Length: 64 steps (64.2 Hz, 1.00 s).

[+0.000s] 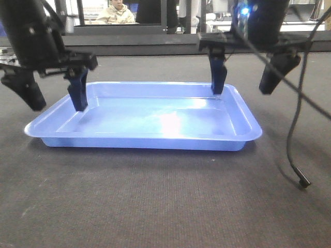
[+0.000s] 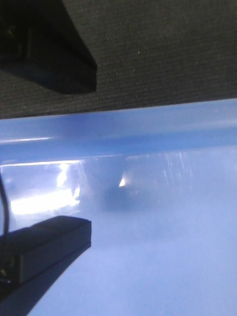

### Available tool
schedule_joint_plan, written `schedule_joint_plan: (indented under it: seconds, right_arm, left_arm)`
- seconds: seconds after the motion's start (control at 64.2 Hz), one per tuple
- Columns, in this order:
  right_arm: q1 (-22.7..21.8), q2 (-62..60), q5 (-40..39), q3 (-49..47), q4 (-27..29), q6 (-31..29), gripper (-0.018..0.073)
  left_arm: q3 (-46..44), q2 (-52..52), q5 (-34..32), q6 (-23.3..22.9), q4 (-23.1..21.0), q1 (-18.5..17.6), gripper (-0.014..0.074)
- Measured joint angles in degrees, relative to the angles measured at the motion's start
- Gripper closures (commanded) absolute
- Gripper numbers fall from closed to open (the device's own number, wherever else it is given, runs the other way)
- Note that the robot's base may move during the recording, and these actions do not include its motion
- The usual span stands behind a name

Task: Grab blue tray and place on right shelf
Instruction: 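Lower both grippers onto opposite rims of the blue tray and close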

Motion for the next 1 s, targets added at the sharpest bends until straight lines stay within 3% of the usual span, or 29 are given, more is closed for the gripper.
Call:
schedule_joint_plan:
  seconds: [0.389, 0.529, 0.638, 0.779, 0.934, 0.997]
  right_arm:
    - [0.0, 5.3, -2.1, -0.1, 1.2, 0.2, -0.0059]
    - [0.0, 6.0, -2.8, -0.1, 1.2, 0.2, 0.0048]
    - [0.0, 6.5, -2.7, -0.1, 1.2, 0.2, 0.0223]
    - [-0.2, 6.5, -2.6, -0.5, 1.4, 0.5, 0.0519]
    - [-0.3, 6.5, -2.7, -0.6, 1.7, 0.6, 0.0502]
    - [-0.3, 6.5, -2.6, -0.6, 1.7, 0.6, 0.0502]
  left_arm:
    - [-0.5, 2.1, -0.4, -0.1, -5.1, 3.3, 0.0177]
    - [-0.5, 2.1, -0.4, -0.1, -5.2, 3.4, 0.0189]
    - [-0.5, 2.1, -0.4, 0.0, -5.5, 3.3, 0.0258]
    - [-0.5, 2.1, -0.4, 0.2, -5.5, 3.3, 0.0401]
    - [-0.5, 2.1, -0.1, 0.2, -4.6, 3.3, 0.0646]
    - [-0.5, 2.1, 0.0, 0.2, -4.4, 3.4, 0.0633]
